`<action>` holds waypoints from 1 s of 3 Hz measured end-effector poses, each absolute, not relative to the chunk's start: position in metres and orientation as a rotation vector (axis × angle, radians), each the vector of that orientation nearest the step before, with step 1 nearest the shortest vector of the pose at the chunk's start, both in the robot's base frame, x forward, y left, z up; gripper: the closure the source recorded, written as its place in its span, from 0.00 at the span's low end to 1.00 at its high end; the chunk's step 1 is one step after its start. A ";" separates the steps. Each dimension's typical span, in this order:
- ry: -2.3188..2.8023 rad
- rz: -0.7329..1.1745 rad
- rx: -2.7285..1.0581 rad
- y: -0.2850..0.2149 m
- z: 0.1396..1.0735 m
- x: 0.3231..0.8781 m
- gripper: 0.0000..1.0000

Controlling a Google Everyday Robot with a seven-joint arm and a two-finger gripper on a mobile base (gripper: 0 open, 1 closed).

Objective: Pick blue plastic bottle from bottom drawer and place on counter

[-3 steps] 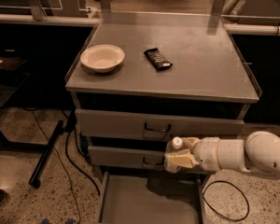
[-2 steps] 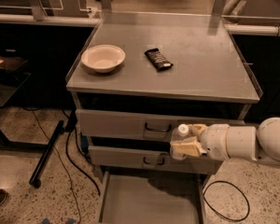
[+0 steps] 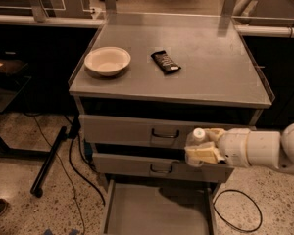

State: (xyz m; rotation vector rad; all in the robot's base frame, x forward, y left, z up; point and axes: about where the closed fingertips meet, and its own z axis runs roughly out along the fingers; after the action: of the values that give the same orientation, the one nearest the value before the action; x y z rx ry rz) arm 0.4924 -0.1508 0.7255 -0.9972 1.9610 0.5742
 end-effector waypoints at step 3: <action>1.919 0.397 -1.002 -0.187 0.812 0.490 1.00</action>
Offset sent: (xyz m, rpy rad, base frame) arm -0.0022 -0.0658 0.1442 -0.1524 -0.1873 -0.0965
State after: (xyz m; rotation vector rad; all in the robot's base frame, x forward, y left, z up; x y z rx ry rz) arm 0.4899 -0.1875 0.8125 -1.0025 1.9187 0.3967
